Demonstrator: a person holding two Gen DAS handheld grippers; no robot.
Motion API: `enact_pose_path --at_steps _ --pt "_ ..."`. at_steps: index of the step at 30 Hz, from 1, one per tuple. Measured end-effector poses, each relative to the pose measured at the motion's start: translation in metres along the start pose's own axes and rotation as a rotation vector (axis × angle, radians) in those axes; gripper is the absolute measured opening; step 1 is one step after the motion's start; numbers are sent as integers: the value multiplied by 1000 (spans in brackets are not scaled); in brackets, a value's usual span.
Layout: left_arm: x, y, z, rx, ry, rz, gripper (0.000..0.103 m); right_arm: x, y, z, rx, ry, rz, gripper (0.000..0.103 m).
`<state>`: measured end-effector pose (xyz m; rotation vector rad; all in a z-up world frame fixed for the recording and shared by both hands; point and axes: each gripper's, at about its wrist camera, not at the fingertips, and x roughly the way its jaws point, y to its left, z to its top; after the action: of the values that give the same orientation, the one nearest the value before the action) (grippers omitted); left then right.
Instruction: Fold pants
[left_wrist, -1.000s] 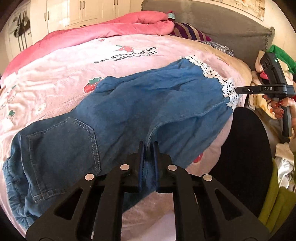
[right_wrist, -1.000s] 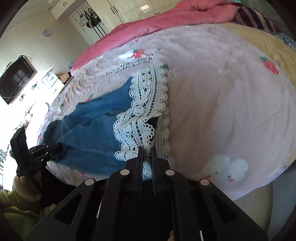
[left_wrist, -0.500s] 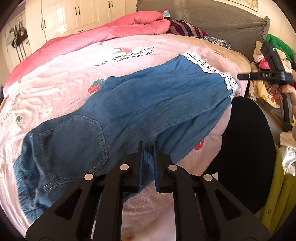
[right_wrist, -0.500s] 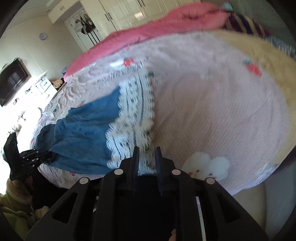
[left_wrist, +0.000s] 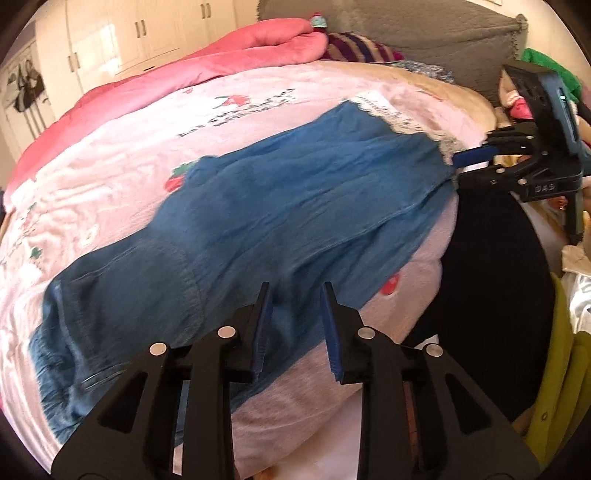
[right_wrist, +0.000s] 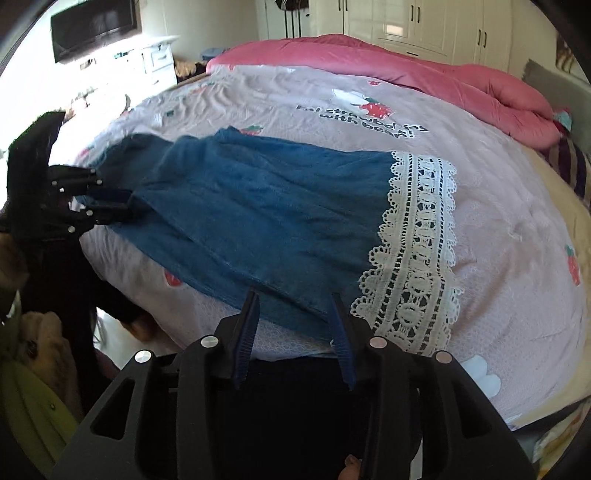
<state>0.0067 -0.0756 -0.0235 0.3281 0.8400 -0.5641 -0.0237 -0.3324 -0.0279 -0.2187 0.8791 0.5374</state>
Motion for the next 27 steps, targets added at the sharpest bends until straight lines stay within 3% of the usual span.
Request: enact_pose_path --at_steps 3,6,8,10,12,14,19,23,26,27 --pt "9 -9 4 26 0 12 19 1 -1 0 -17 6 -14 42" --pt "18 -8 2 34 32 52 1 5 -3 2 -31 13 -11 42" --pt "15 -6 -1 37 39 44 0 11 -7 2 -31 33 -13 42" --pt "6 -4 -4 50 31 33 0 17 -9 0 -49 60 -16 40" --pt "-3 -6 -7 78 25 42 0 23 -9 -2 -67 98 -34 15" --pt "-11 -10 -11 114 23 45 0 26 -12 -4 -62 120 -33 9" --pt "-7 -22 -26 189 72 32 0 27 -15 -11 -47 122 -19 8" --pt "6 -18 -31 149 105 6 0 26 -18 -14 -21 139 2 8" --pt "-2 -10 -29 101 79 -51 9 14 -18 -7 21 127 37 10" --pt "-6 -8 -28 85 71 -67 18 8 -17 -4 29 102 56 12"
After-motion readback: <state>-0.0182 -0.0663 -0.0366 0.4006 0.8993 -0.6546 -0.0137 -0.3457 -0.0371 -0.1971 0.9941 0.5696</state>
